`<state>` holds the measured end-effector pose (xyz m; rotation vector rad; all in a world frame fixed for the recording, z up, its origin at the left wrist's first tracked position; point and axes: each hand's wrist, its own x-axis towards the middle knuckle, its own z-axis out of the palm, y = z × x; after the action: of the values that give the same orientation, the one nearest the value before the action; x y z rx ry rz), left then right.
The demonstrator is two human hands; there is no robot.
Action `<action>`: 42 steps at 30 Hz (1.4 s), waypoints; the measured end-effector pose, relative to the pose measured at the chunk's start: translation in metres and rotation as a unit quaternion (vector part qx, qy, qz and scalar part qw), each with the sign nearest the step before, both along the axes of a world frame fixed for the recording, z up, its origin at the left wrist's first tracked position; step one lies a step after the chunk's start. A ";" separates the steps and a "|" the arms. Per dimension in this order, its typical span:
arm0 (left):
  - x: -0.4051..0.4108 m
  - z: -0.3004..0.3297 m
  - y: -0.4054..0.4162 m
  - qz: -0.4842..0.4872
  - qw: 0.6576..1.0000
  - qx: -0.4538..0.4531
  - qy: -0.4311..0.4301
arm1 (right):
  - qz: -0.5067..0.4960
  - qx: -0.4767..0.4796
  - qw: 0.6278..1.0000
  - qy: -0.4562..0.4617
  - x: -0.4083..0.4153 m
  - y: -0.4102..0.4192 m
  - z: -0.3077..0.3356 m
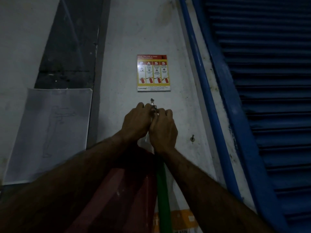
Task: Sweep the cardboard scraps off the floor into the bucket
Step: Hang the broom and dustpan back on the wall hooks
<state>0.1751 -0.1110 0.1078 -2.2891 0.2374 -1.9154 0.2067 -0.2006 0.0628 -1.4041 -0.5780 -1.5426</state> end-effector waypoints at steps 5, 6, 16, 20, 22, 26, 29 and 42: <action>-0.004 0.011 -0.002 0.018 1.000 -0.019 -0.010 | 0.024 0.023 0.999 -0.029 -0.003 -0.005 0.017; -0.005 0.014 -0.002 0.017 0.999 -0.026 -0.008 | 0.023 0.025 0.999 -0.023 -0.002 -0.006 0.021; -0.010 0.037 -0.006 0.016 0.999 -0.035 0.008 | 0.023 0.005 1.000 -0.009 0.000 -0.012 0.055; -0.012 0.042 -0.009 0.039 0.999 -0.033 0.017 | 0.036 0.001 0.999 0.008 0.003 -0.014 0.066; -0.009 0.042 -0.008 0.042 0.998 -0.043 0.021 | 0.047 -0.001 0.999 0.012 0.005 -0.013 0.067; -0.001 0.034 -0.010 0.045 0.996 -0.068 0.042 | 0.058 -0.007 0.998 0.033 0.005 -0.016 0.065; 0.001 0.028 -0.012 0.040 0.996 -0.078 0.035 | 0.067 -0.018 0.996 0.050 0.003 -0.019 0.060; -0.037 0.006 0.008 -0.060 0.984 -0.114 0.127 | -0.028 -0.185 0.981 -0.045 -0.022 -0.018 -0.020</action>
<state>0.1379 -0.1030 0.1143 -2.7320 0.1969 -1.7796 0.1849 -0.2183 0.0431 -1.6448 -0.9241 -1.6056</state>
